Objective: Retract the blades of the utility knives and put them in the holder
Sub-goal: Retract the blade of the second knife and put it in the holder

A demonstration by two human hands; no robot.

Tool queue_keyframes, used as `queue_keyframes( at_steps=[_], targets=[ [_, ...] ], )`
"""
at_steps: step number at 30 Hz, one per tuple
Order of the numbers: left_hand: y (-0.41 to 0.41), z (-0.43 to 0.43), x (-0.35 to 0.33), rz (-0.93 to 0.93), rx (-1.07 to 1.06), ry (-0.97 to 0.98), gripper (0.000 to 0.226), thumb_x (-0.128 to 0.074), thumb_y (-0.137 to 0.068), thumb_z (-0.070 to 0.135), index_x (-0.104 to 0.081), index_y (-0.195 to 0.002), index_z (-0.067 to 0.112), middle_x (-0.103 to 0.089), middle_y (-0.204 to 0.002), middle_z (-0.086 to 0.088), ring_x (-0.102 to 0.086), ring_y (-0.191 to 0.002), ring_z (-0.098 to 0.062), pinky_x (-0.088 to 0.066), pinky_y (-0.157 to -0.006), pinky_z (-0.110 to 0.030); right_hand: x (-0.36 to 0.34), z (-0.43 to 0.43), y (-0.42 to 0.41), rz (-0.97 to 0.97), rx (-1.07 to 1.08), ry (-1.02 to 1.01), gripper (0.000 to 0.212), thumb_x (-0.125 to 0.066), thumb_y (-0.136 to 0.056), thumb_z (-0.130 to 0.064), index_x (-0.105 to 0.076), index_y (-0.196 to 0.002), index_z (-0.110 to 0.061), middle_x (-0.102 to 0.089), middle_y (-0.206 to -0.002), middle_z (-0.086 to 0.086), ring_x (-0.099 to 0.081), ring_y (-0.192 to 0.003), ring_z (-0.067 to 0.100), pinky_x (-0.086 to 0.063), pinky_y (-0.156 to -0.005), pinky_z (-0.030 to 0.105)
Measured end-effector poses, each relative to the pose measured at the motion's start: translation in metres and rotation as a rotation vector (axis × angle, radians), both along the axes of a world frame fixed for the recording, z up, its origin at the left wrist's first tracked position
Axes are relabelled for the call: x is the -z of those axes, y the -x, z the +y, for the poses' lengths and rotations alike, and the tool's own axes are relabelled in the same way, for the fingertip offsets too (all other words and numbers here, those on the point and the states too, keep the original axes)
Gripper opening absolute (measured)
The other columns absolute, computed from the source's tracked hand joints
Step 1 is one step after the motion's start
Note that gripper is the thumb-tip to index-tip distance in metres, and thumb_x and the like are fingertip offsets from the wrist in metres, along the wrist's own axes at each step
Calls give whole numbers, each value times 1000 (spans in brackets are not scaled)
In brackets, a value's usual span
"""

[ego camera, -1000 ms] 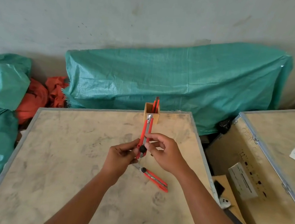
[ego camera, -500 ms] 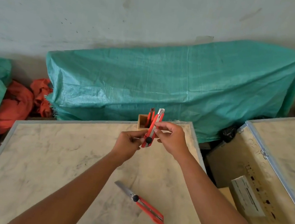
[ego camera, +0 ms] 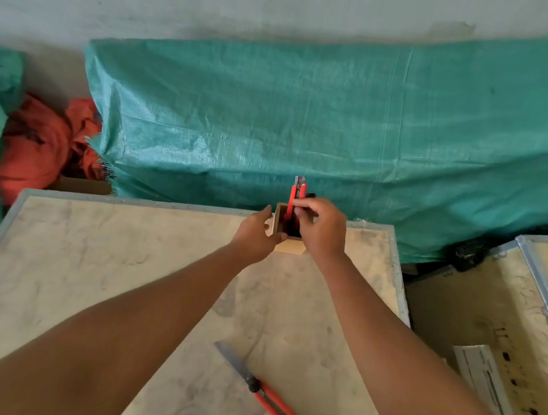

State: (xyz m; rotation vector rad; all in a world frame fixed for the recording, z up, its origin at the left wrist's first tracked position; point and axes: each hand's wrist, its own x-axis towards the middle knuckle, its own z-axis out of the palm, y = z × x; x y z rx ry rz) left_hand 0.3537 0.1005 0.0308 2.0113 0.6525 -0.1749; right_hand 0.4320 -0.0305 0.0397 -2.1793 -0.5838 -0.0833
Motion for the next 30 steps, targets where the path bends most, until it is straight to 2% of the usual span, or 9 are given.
queue_keyframes(
  at_steps=[4, 9, 12, 14, 18, 21, 23, 27, 30],
  targets=[
    [-3, -3, 5, -70, -6, 27, 52, -68, -89, 17, -53, -138, 22, -66, -128, -2, -63, -112, -24, -50, -95, -38, 5, 5, -2, 2, -32, 56, 20, -74, -85, -3, -82, -101, -14, -79, -97, 4, -71, -89, 18, -49, -81, 19],
    [2, -6, 5, -98, -29, 42, 46, -69, -88, 19, -59, -133, 24, -68, -126, -3, -65, -108, -24, -51, -89, -36, 6, 4, 2, 19, -50, 46, 21, -74, -84, 0, -81, -101, -10, -80, -98, 7, -74, -92, 20, -54, -87, 24],
    [6, -10, -1, -97, -44, 31, 46, -69, -88, 20, -59, -132, 23, -68, -126, -5, -65, -104, -23, -52, -89, -37, 3, 1, 6, 37, -46, 27, 24, -73, -84, 2, -80, -105, -9, -79, -102, 8, -74, -95, 20, -55, -90, 26],
    [11, -14, -5, -95, -52, 32, 49, -69, -88, 20, -56, -136, 21, -66, -129, -6, -62, -101, -20, -49, -86, -32, 0, -3, 9, 50, -37, 11, 26, -74, -83, 3, -80, -106, -8, -79, -104, 8, -74, -93, 20, -57, -90, 28],
    [31, -21, -19, -61, -113, 31, 64, -70, -89, 25, -43, -146, 14, -54, -145, -4, -59, -116, -24, -49, -95, -35, -12, -20, 23, 77, -25, -11, 26, -75, -84, 2, -79, -107, -9, -78, -102, 8, -75, -85, 19, -51, -80, 9],
    [55, -32, -26, -45, -164, 20, 63, -71, -89, 26, -45, -145, 17, -53, -145, -4, -59, -119, -23, -51, -97, -39, -23, -36, 43, 124, -40, -13, 26, -76, -85, -1, -78, -109, -10, -78, -106, 8, -75, -88, 20, -55, -83, 21],
    [76, -43, -26, -24, -193, 20, 62, -71, -88, 28, -46, -144, 20, -53, -146, -3, -59, -121, -23, -54, -96, -41, -27, -48, 60, 181, -73, 24, 26, -77, -86, -5, -77, -112, -10, -78, -110, 8, -74, -92, 22, -53, -85, 25],
    [128, -72, -14, 25, -268, 53, 61, -71, -88, 31, -48, -143, 22, -53, -146, -1, -58, -124, -24, -53, -97, -38, -21, -70, 93, 340, -162, 134, 27, -76, -89, -10, -76, -116, -15, -75, -120, 3, -69, -90, 15, -53, -83, 24],
    [171, -98, 4, 45, -357, 118, 64, -72, -87, 29, -46, -144, 18, -53, -146, -3, -56, -126, -24, -49, -102, -38, -9, -85, 118, 435, -237, 196, 25, -75, -90, -11, -77, -114, -18, -75, -119, -1, -67, -85, 8, -50, -77, 15]
  ],
)
